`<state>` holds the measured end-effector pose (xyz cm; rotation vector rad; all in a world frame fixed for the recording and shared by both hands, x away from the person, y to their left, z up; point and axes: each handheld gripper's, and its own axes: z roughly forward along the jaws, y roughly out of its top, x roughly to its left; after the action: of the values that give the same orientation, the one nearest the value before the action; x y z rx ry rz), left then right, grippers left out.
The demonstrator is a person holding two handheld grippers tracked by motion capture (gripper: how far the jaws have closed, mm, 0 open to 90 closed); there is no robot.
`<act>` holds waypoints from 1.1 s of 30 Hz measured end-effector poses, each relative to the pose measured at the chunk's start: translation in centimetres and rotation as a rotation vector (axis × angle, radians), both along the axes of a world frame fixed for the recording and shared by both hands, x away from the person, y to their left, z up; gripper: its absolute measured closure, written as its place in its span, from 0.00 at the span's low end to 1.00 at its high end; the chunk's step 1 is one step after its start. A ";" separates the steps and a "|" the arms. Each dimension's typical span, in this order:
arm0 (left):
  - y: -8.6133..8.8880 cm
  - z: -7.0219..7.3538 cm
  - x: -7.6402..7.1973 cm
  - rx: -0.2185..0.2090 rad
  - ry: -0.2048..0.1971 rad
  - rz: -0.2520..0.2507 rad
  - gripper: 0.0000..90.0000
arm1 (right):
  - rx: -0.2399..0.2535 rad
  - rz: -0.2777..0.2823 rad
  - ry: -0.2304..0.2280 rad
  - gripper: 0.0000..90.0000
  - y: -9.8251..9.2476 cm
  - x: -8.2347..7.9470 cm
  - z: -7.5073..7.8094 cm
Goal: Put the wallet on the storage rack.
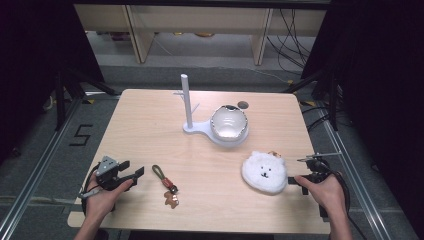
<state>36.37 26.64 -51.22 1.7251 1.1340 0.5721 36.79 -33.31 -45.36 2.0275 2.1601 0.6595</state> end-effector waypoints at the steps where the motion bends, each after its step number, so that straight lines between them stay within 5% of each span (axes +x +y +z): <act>1: 0.0 0.0 0.0 0.000 0.000 0.000 0.36 | 0.000 0.000 0.000 0.45 0.0 0.0 0.0; 13: -0.8 0.3 0.3 -0.009 -0.003 -0.019 0.36 | 0.007 0.036 0.017 0.52 0.4 1.0 0.5; 14: -0.8 0.3 0.3 -0.017 -0.001 -0.024 0.36 | 0.051 -0.033 0.045 0.53 1.1 1.2 0.7; 15: -0.8 0.3 0.3 -0.017 -0.001 -0.024 0.36 | 0.051 -0.033 0.045 0.53 1.1 1.2 0.7; 16: -0.9 0.3 0.2 -0.015 0.002 -0.019 0.36 | 0.011 0.037 0.027 0.54 0.7 1.9 0.6; 19: -0.9 0.3 0.2 -0.017 -0.001 -0.026 0.36 | 0.021 0.023 0.059 0.55 0.9 2.4 0.7; 20: -1.0 0.3 0.1 -0.018 0.000 -0.026 0.36 | 0.056 -0.036 0.105 0.55 1.4 2.9 0.9; 21: -1.0 0.3 0.1 -0.018 0.000 -0.026 0.36 | 0.024 0.005 0.069 0.55 1.0 3.3 0.7; 23: -1.1 0.3 0.1 -0.013 0.007 -0.021 0.36 | 0.032 -0.008 0.077 0.55 1.1 3.5 0.8; 25: -1.0 0.2 0.2 -0.019 0.007 -0.023 0.36 | 0.025 -0.001 0.102 0.55 1.2 4.0 1.1; 26: -1.1 0.2 0.0 -0.028 0.020 -0.013 0.36 | 0.045 -0.047 0.129 0.55 1.7 4.4 1.2; 28: -1.1 0.1 -0.1 -0.044 0.035 0.002 0.36 | 0.012 0.009 0.110 0.55 1.4 4.7 1.1; 30: -0.9 0.2 0.1 -0.019 0.003 -0.023 0.36 | 0.012 0.002 0.131 0.54 1.6 5.1 1.1; 31: -0.8 0.2 0.1 -0.011 0.002 -0.022 0.36 | 0.046 -0.054 0.156 0.54 2.2 5.1 1.1; 32: -0.8 0.2 0.0 -0.012 0.004 -0.019 0.36 | 0.015 0.007 0.142 0.54 1.9 5.5 0.9; 33: -0.8 0.2 0.0 -0.012 0.004 -0.019 0.36 | 0.042 -0.026 0.171 0.54 2.4 5.5 1.0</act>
<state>36.39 25.86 -51.03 1.7262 1.1208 0.5490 42.27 -30.96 -44.39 2.2039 2.2237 0.5516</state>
